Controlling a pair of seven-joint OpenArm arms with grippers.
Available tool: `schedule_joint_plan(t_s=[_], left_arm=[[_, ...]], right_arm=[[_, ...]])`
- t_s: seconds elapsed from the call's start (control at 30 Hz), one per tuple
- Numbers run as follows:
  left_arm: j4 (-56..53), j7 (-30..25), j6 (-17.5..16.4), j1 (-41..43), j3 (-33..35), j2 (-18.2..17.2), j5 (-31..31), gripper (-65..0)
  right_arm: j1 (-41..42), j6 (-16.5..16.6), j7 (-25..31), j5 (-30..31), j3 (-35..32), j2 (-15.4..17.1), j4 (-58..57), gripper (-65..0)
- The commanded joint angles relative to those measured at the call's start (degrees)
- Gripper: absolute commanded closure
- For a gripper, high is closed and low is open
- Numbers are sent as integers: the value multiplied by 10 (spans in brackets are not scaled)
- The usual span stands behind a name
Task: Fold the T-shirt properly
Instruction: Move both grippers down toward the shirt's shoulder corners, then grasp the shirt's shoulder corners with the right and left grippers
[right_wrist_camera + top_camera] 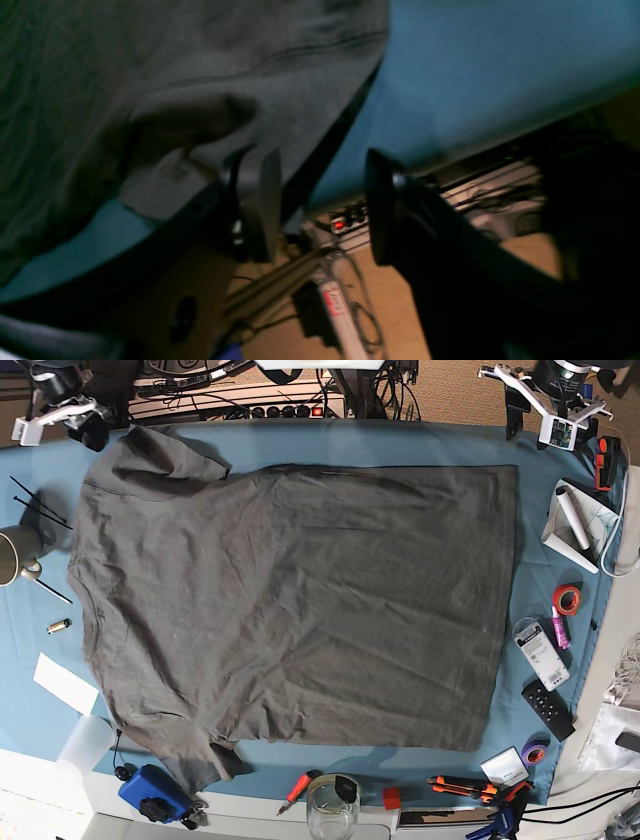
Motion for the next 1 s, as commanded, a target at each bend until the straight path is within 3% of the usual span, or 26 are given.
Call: schedule_joint_plan(t_s=[0.0, 0.13, 0.43, 0.6, 0.73, 0.83, 0.97], left_arm=[[10, -9, 0, 8, -3, -3, -2, -271], [10, -9, 0, 8, -3, -3, -2, -271], [10, -9, 0, 8, -3, -3, -2, -271], [10, -9, 0, 8, -3, -3, -2, -271], [10, -9, 0, 8, -3, -3, -2, -271], [10, -9, 0, 8, -3, -3, -2, -271], [10, -9, 0, 0, -3, -3, -2, -271]], right_arm=[[2, 4, 10, 8, -4, 7, -7, -272], [26, 32, 1, 31, -24, 7, -52, -272], [41, 33, 2, 38, -30, 7, -54, -272], [40, 36, -34, 59, -30, 6, -54, -272], [41, 79, -54, 93, -30, 6, -54, -272], [41, 79, -48, 85, -30, 7, -54, -272], [41, 77, -2, 21, -30, 7, -54, -272]])
